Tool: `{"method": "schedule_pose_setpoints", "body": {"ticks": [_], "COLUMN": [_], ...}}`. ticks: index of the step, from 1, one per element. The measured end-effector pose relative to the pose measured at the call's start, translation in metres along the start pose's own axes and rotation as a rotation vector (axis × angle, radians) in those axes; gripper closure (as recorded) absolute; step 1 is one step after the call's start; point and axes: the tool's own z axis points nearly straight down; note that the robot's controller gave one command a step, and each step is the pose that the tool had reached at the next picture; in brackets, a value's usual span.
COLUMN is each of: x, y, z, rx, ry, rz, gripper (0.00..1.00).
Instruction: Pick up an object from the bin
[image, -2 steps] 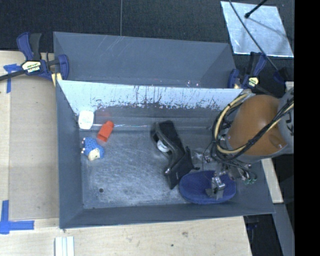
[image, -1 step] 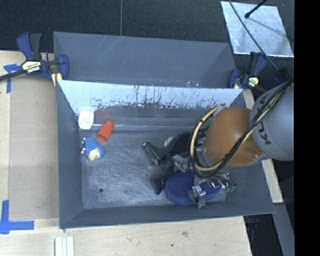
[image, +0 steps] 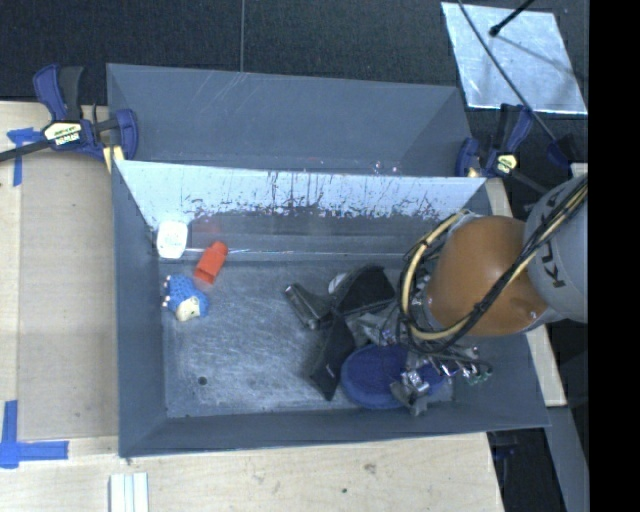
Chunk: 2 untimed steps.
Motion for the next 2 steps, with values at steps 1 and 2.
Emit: {"method": "schedule_pose_setpoints", "body": {"ticks": [1, 2], "x": [0.003, -0.021], "y": [0.001, -0.022], "z": [0.001, -0.139], "rx": [-0.002, 0.002], "ry": [0.009, 0.003], "rz": [-0.004, 0.020], "gripper": [1.00, 1.00]}}
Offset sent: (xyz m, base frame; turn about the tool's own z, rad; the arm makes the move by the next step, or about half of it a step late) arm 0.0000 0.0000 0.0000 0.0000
